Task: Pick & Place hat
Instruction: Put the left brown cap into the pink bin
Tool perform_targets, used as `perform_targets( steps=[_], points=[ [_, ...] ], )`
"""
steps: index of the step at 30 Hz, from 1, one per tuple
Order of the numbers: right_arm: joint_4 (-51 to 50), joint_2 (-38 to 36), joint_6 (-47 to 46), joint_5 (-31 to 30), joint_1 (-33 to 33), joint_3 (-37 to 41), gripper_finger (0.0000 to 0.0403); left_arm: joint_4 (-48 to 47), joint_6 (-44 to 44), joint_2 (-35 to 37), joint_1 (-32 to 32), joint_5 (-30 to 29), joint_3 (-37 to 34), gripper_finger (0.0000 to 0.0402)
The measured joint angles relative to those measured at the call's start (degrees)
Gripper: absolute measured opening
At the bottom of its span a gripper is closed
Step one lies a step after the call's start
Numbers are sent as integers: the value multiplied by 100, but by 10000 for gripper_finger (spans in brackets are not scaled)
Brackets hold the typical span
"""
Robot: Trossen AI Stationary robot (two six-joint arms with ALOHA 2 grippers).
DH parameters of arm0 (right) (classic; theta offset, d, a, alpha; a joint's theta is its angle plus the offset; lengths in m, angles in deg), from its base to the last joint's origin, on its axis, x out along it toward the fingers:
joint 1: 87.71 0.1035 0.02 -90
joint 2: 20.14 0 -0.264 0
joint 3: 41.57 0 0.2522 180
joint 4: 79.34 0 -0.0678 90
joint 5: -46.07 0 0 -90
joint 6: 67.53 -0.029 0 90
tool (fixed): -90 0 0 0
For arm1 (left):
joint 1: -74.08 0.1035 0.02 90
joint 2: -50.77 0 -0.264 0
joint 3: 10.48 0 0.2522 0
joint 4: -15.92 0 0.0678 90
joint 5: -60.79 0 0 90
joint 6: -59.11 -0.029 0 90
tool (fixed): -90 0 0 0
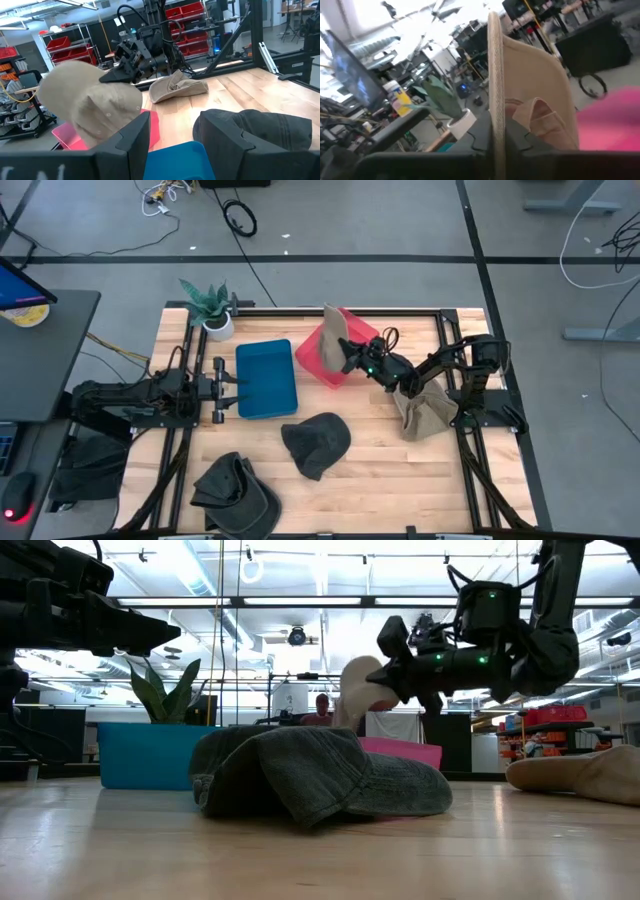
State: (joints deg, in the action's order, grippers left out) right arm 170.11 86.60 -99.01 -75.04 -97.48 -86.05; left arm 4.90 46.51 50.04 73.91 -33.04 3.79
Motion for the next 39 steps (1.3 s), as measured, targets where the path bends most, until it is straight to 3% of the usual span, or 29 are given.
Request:
perform_targets(
  steps=[10, 18, 30, 39],
  points=[
    [-377, -2, -235, 2, -169, -2, 94, 0, -1, 0, 0, 0, 0, 177],
    [-664, -195, 960, -84, -252, 0, 178, 0, 0, 0, -2, 0, 0, 177],
    [-2982, -1312, 2614, -1547, -243, 4, 294, 0, 2, 0, -1, 0, -1, 177],
    [-4372, -2296, 3688, -1549, -151, 4, 303, 1, -1, 0, 0, 0, -1, 177]
  ],
)
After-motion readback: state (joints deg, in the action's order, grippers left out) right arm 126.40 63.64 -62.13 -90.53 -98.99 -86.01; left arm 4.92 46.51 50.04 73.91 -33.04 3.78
